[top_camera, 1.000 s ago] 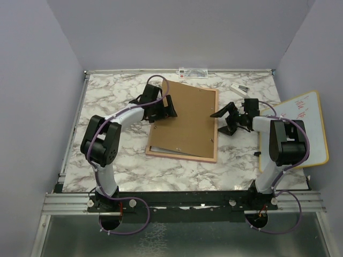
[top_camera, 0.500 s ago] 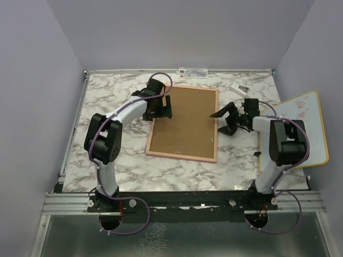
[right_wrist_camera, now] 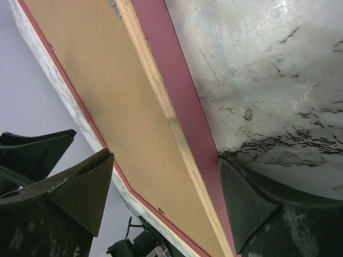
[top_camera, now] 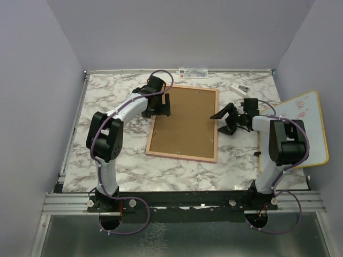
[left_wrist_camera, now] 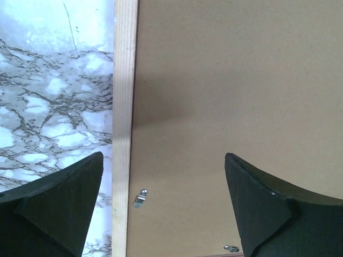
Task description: Put the photo into the frame
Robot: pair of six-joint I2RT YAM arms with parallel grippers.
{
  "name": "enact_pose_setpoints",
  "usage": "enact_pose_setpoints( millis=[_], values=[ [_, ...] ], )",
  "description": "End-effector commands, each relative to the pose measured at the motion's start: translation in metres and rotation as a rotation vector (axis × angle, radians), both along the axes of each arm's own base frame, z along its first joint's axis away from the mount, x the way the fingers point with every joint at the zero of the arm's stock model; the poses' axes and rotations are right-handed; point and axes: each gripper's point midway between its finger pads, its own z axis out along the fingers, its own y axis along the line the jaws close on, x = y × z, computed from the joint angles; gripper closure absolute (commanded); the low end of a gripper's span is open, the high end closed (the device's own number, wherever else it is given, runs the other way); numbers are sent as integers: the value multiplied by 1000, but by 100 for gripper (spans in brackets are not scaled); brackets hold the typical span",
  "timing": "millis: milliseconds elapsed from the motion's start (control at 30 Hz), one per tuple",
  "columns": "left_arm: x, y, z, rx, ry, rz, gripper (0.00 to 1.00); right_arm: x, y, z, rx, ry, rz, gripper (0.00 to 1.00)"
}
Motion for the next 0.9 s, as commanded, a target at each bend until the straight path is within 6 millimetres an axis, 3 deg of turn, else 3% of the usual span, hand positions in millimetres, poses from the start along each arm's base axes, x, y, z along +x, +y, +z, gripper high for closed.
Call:
enact_pose_setpoints(
  millis=[0,167,300,400,567,700,867],
  values=[
    [14,16,-15,17,-10,19,8,-25,-12,-36,-145,97,51,20],
    [20,27,-33,37,2,46,18,-22,-12,-25,-192,51,85,29],
    [13,25,-55,28,42,36,33,-15,-16,-10,-258,20,92,34],
    [5,27,-67,29,60,38,51,-12,-20,-1,-318,7,90,36],
    [-10,28,-70,9,75,34,81,-12,-18,19,-370,-27,96,37],
    [-30,28,-72,-31,104,49,99,-17,4,35,-323,-71,142,37],
    [-62,18,-76,-122,157,80,100,-38,60,45,-163,-91,214,37]
  ],
)
